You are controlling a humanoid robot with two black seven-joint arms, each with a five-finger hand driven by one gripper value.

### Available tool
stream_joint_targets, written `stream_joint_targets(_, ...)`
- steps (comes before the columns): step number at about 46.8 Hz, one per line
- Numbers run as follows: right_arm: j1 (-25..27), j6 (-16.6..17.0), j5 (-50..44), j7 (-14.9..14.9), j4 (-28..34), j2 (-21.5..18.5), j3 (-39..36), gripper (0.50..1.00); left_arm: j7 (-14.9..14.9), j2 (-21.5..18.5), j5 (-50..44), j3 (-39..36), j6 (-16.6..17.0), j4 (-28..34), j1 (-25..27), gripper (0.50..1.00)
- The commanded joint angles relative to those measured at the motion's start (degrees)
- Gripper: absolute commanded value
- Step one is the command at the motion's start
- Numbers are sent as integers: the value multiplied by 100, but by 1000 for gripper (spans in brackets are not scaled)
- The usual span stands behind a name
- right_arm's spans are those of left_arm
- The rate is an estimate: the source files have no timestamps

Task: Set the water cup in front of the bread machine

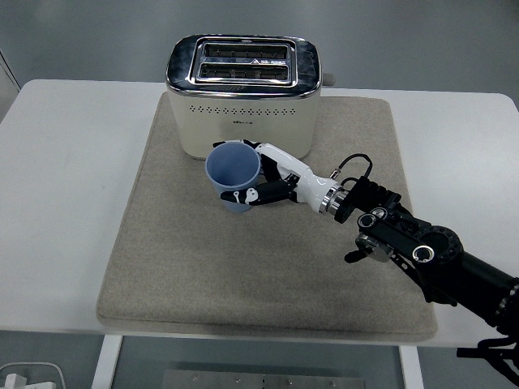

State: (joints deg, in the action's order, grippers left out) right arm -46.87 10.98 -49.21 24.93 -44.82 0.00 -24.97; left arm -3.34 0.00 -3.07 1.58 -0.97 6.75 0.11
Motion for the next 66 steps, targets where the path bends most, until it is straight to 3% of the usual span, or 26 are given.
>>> stream_joint_targets(1, 2, 27, 8, -76, 0, 0, 9, 924, 0, 0, 0, 0, 0, 2, -2, 1000)
stream_joint_targets(17, 2, 115, 52, -182, -9, 0, -8, 926, 0, 0, 0, 0, 0, -7, 7, 1000)
stream_joint_targets(30, -6, 449, 61, -173, -9, 0, -105, 928, 0, 0, 0, 0, 0, 2, 7, 1000)
stream_joint_targets(47, -24, 484, 61, -173, 0, 176, -236, 930, 0, 0, 0, 0, 0, -7, -2, 1000)
stream_joint_targets(66, -24, 1082, 70, -112, -9, 580, -483, 930, 0, 0, 0, 0, 0, -7, -2, 1000)
